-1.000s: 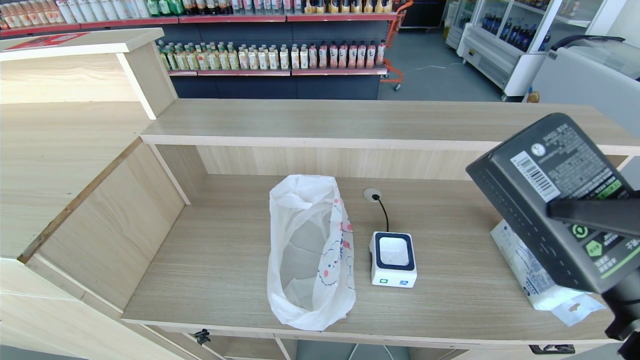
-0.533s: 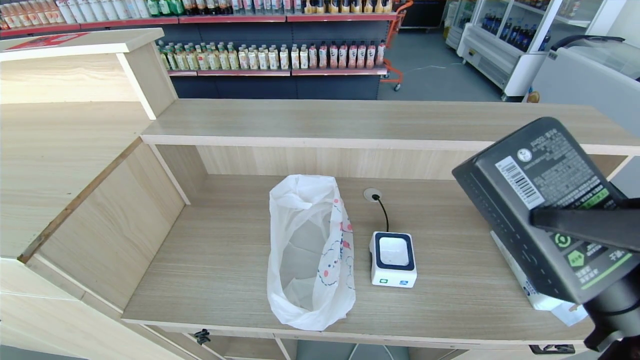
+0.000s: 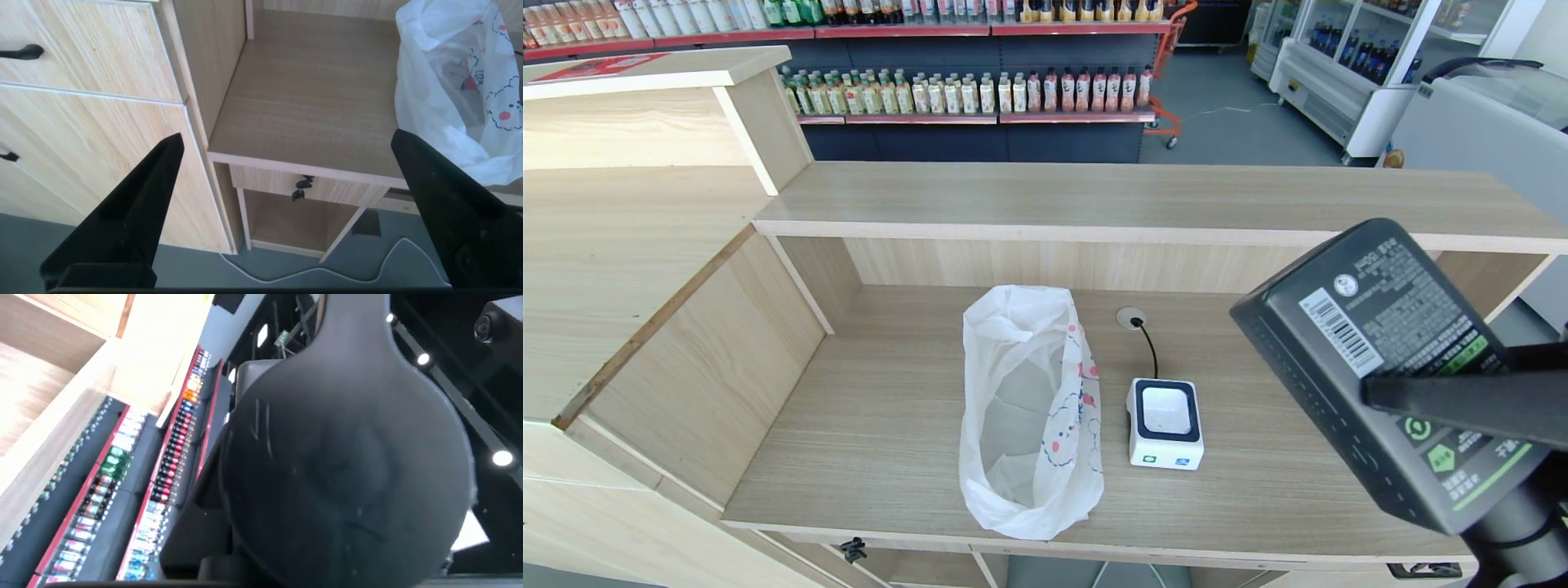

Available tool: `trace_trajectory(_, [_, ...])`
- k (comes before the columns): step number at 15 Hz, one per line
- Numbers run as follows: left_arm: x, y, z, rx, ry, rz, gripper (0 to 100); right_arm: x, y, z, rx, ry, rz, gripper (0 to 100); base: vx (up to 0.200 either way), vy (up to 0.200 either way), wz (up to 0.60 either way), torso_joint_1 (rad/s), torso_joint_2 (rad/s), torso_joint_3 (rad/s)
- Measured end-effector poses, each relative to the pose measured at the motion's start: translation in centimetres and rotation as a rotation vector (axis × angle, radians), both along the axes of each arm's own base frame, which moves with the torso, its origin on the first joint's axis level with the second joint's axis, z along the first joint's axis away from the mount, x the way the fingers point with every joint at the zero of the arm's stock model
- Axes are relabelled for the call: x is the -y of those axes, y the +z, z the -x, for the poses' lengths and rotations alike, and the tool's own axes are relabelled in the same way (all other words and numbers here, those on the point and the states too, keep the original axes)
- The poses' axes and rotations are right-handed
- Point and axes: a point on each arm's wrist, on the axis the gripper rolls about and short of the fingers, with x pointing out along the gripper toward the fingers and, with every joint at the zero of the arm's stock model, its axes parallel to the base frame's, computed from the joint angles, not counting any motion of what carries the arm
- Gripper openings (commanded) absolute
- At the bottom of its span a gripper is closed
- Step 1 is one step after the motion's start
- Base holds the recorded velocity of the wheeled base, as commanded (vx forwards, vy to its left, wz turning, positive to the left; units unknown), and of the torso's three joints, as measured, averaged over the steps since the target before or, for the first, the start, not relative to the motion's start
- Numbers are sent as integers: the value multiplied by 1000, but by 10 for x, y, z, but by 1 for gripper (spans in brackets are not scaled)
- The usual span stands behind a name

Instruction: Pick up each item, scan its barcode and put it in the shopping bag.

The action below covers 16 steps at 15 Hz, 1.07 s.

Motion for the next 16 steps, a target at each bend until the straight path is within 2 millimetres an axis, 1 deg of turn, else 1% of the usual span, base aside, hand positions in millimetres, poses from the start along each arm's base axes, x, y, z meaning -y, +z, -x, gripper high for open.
trace_trajectory(3, [0,0,0,0,0,0,100,-2,2,-3,-49,5,5,0,0,0,0,0,0,0])
trace_trajectory(5, [0,0,0,0,0,0,100,-6,11,-9,-161,0,-11,0,0,0,0,0,0,0])
trace_trajectory(7, [0,0,0,0,0,0,100,-9,20,-17,-401,-55,-61,0,0,0,0,0,0,0])
trace_trajectory(8, [0,0,0,0,0,0,100,-10,22,-20,-525,-109,-104,0,0,0,0,0,0,0])
trace_trajectory(9, [0,0,0,0,1,0,100,-10,24,-24,-681,-190,-184,0,0,0,0,0,0,0])
trace_trajectory(10, [0,0,0,0,0,0,100,-10,26,-26,-809,-299,-296,0,0,0,0,0,0,0])
trace_trajectory(11, [0,0,0,0,0,0,100,-10,30,-28,-916,-427,-448,0,0,0,0,0,0,0])
trace_trajectory(12, [0,0,0,0,0,0,100,-10,33,-29,-999,-544,-615,0,0,0,0,0,0,0])
trace_trajectory(13, [0,0,0,0,1,0,100,-10,38,-29,-1085,-655,-830,0,0,0,0,0,0,0])
trace_trajectory(14, [0,0,0,0,0,0,100,-11,41,-30,-1169,-715,-1039,0,0,0,0,0,0,0])
trace_trajectory(15, [0,0,0,0,0,0,100,-13,43,-32,-1251,-730,-1219,0,0,0,0,0,0,0])
trace_trajectory(16, [0,0,0,0,0,0,100,-16,41,-36,-1323,-747,-1360,0,0,0,0,0,0,0])
